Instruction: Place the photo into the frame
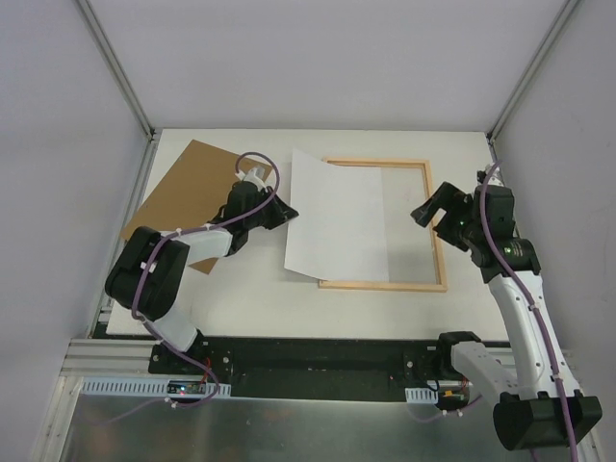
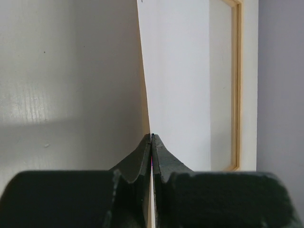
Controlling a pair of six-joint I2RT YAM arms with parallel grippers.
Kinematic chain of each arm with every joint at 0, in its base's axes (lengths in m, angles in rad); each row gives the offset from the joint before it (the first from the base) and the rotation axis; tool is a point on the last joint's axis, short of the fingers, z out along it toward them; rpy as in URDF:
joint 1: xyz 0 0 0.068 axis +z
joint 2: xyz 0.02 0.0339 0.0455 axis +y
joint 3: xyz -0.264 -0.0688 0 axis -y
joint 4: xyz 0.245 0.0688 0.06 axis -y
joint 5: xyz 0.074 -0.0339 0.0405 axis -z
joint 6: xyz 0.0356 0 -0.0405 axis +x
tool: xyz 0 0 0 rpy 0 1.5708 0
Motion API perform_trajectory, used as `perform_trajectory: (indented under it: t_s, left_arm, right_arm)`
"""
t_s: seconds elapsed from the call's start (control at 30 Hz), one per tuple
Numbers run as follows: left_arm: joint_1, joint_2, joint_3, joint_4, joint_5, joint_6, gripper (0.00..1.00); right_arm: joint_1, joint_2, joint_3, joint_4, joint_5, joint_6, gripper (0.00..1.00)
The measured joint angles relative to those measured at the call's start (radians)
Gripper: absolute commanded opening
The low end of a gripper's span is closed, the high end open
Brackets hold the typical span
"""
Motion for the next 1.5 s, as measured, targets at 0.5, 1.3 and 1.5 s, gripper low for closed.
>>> perform_trajectory:
  t_s: [0.5,1.3,1.5]
  left_arm:
    - [-0.058,0.183,0.094,0.105,0.056,-0.042,0.0]
    - [-0.191,0.384,0.243,0.177,-0.034,-0.12,0.0]
    - [-0.216,0.411,0.27,0.176,-0.049,-0.126,0.0]
  right_arm:
    - [-0.004,0.067,0.0,0.039,0.0,-0.028,0.95]
    - [-0.005,0.09,0.0,0.045,-0.003,-0.065,0.94]
    - [-0.005,0.091,0.0,0.045,-0.004,-0.08,0.95]
